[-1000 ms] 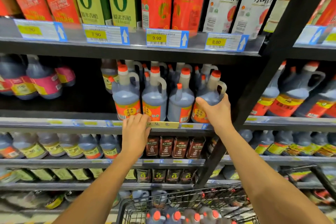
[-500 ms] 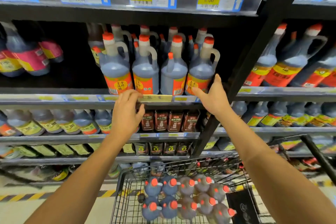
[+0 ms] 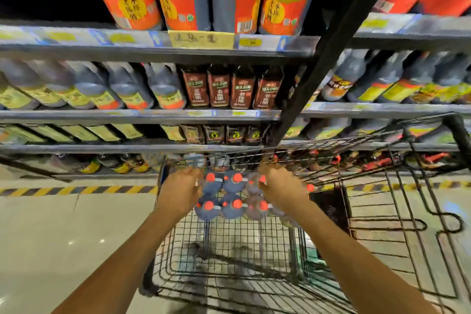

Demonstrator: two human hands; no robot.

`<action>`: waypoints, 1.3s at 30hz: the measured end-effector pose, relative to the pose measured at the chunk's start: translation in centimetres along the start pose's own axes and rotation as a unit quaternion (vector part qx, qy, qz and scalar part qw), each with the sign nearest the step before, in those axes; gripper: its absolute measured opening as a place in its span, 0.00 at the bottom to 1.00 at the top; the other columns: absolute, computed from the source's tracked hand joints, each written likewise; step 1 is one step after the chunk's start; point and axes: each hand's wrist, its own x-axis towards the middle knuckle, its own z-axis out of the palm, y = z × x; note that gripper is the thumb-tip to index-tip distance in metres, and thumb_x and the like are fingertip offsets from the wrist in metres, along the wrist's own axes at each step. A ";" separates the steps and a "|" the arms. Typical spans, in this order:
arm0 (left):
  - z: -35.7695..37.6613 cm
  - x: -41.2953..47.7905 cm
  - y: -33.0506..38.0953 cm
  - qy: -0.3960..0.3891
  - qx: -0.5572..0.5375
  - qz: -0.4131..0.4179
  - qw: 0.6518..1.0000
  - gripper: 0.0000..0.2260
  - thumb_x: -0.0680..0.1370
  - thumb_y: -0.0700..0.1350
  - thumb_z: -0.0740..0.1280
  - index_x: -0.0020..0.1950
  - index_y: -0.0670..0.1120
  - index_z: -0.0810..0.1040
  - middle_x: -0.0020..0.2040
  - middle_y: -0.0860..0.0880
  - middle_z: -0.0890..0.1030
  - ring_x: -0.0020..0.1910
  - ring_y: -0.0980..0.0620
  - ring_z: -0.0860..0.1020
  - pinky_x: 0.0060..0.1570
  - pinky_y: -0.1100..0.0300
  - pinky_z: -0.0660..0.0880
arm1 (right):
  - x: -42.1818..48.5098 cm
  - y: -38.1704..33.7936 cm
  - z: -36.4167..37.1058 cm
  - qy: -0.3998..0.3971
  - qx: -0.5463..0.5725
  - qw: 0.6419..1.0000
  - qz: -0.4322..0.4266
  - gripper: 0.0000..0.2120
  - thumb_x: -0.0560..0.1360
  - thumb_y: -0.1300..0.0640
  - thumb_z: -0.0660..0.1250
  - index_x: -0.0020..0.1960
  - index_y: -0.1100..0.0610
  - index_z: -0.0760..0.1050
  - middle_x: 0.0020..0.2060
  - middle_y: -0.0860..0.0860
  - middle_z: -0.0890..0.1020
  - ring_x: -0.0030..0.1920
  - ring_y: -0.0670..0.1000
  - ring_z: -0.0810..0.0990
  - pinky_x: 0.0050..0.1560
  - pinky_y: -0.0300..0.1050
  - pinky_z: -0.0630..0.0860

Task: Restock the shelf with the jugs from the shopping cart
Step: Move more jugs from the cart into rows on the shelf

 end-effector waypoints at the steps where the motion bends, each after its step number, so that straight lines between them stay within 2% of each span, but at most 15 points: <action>1: 0.9 -0.7 -0.4 -0.008 -0.007 -0.007 1.000 0.12 0.77 0.43 0.69 0.60 0.47 0.79 0.58 0.45 0.80 0.57 0.40 0.78 0.50 0.49 0.76 | 0.2 0.0 1.8 -0.021 -0.006 1.000 -0.003 0.15 0.79 0.56 0.65 0.64 0.57 0.74 0.57 0.57 0.81 0.57 0.62 0.81 0.47 0.51 0.76; 4: 3.4 -2.7 -2.2 -0.033 -0.019 -0.022 0.999 0.12 0.76 0.43 0.69 0.60 0.48 0.78 0.58 0.45 0.80 0.56 0.40 0.78 0.48 0.49 0.76 | 0.7 -1.5 6.3 -0.052 -0.003 0.998 -0.027 0.14 0.79 0.53 0.63 0.62 0.58 0.74 0.57 0.58 0.80 0.56 0.63 0.81 0.48 0.54 0.80; 7: 5.5 -3.9 -4.4 -0.063 -0.014 -0.050 0.997 0.13 0.77 0.45 0.67 0.61 0.49 0.78 0.61 0.46 0.79 0.58 0.42 0.78 0.51 0.50 0.77 | 1.5 -3.9 10.2 -0.082 0.004 0.995 -0.057 0.18 0.81 0.50 0.54 0.58 0.60 0.77 0.53 0.60 0.82 0.53 0.64 0.83 0.48 0.56 0.78; 10: 7.4 -4.8 -6.1 -0.083 -0.030 -0.071 0.994 0.13 0.76 0.45 0.67 0.60 0.50 0.77 0.59 0.47 0.80 0.56 0.43 0.79 0.51 0.50 0.79 | 3.0 -6.3 12.8 -0.115 0.020 0.992 -0.056 0.11 0.82 0.54 0.62 0.61 0.58 0.72 0.54 0.59 0.81 0.54 0.61 0.82 0.45 0.52 0.76; 13: 9.3 -5.2 -7.6 -0.106 -0.068 -0.094 0.988 0.14 0.77 0.45 0.67 0.63 0.49 0.76 0.60 0.46 0.79 0.53 0.42 0.80 0.48 0.53 0.78 | 4.6 -8.2 15.6 -0.133 0.063 0.988 -0.049 0.13 0.82 0.60 0.64 0.65 0.63 0.71 0.58 0.58 0.80 0.56 0.54 0.80 0.45 0.46 0.74; 15: 10.4 -5.4 -8.3 -0.115 -0.106 -0.106 0.982 0.16 0.77 0.45 0.67 0.65 0.48 0.75 0.62 0.45 0.78 0.54 0.42 0.80 0.50 0.53 0.78 | 5.4 -9.1 17.4 -0.132 0.042 0.989 -0.042 0.11 0.81 0.61 0.64 0.63 0.61 0.76 0.55 0.57 0.82 0.55 0.57 0.82 0.46 0.48 0.79; 17: 11.3 -5.6 -9.0 -0.119 -0.144 -0.114 0.976 0.18 0.77 0.44 0.68 0.67 0.48 0.75 0.64 0.45 0.77 0.57 0.43 0.79 0.55 0.52 0.78 | 6.0 -9.7 18.4 -0.106 0.024 0.994 -0.030 0.09 0.80 0.61 0.64 0.58 0.59 0.78 0.51 0.57 0.84 0.51 0.58 0.83 0.40 0.46 0.75; 20: 12.0 -5.8 -9.6 -0.121 -0.211 -0.136 0.960 0.18 0.76 0.42 0.70 0.67 0.46 0.75 0.63 0.46 0.78 0.56 0.46 0.80 0.56 0.51 0.78 | 7.0 -9.5 19.7 -0.059 0.128 0.990 -0.019 0.06 0.79 0.61 0.67 0.56 0.59 0.77 0.47 0.57 0.84 0.45 0.59 0.82 0.39 0.49 0.72; 23: 12.4 -5.8 -10.1 -0.121 -0.275 -0.172 0.938 0.19 0.76 0.43 0.72 0.66 0.46 0.76 0.60 0.50 0.79 0.54 0.48 0.81 0.54 0.54 0.79 | 7.6 -8.7 20.0 -0.014 0.300 0.954 -0.001 0.07 0.75 0.59 0.71 0.52 0.60 0.78 0.44 0.56 0.83 0.45 0.58 0.81 0.44 0.54 0.77; 26: 12.1 -5.7 -10.4 -0.142 -0.355 -0.206 0.901 0.25 0.75 0.43 0.74 0.70 0.47 0.72 0.64 0.50 0.77 0.59 0.50 0.78 0.59 0.53 0.78 | 8.3 -8.7 18.7 -0.015 0.443 0.897 -0.011 0.07 0.76 0.60 0.72 0.47 0.63 0.76 0.35 0.49 0.74 0.36 0.43 0.72 0.41 0.44 0.72; 30: 10.2 -5.5 -10.5 -0.178 -0.462 -0.225 0.839 0.32 0.75 0.47 0.75 0.76 0.50 0.65 0.69 0.53 0.70 0.67 0.52 0.71 0.63 0.57 0.72 | 8.2 -9.8 15.5 -0.023 0.442 0.896 -0.046 0.13 0.78 0.51 0.69 0.42 0.61 0.76 0.30 0.53 0.74 0.34 0.49 0.72 0.36 0.48 0.69; 32: 9.3 -5.5 -10.4 -0.210 -0.511 -0.218 0.805 0.33 0.73 0.49 0.76 0.75 0.51 0.66 0.70 0.54 0.71 0.67 0.52 0.72 0.60 0.59 0.73 | 7.8 -10.8 14.0 -0.032 0.449 0.892 -0.048 0.14 0.80 0.55 0.68 0.39 0.62 0.75 0.28 0.58 0.73 0.32 0.50 0.72 0.34 0.50 0.69; 34: 9.0 -5.7 -10.1 -0.237 -0.561 -0.189 0.770 0.33 0.71 0.48 0.78 0.73 0.52 0.68 0.69 0.52 0.76 0.64 0.53 0.77 0.56 0.61 0.77 | 7.4 -11.7 12.8 -0.045 0.473 0.879 -0.037 0.15 0.82 0.59 0.67 0.36 0.58 0.74 0.26 0.50 0.71 0.30 0.44 0.70 0.33 0.42 0.69; 36: 8.8 -5.9 -9.7 -0.235 -0.569 -0.182 0.767 0.31 0.72 0.43 0.78 0.72 0.51 0.69 0.65 0.49 0.79 0.60 0.54 0.80 0.53 0.62 0.79 | 6.9 -12.4 12.0 -0.053 0.502 0.863 -0.021 0.16 0.83 0.60 0.65 0.37 0.61 0.73 0.24 0.42 0.69 0.26 0.39 0.67 0.31 0.32 0.65; 39: 8.2 -6.0 -9.4 -0.202 -0.555 -0.192 0.784 0.26 0.71 0.41 0.78 0.65 0.53 0.73 0.57 0.52 0.83 0.55 0.53 0.82 0.47 0.64 0.79 | 6.1 -12.8 12.1 -0.038 0.553 0.832 0.004 0.14 0.83 0.62 0.64 0.39 0.65 0.73 0.20 0.40 0.71 0.22 0.38 0.69 0.27 0.28 0.64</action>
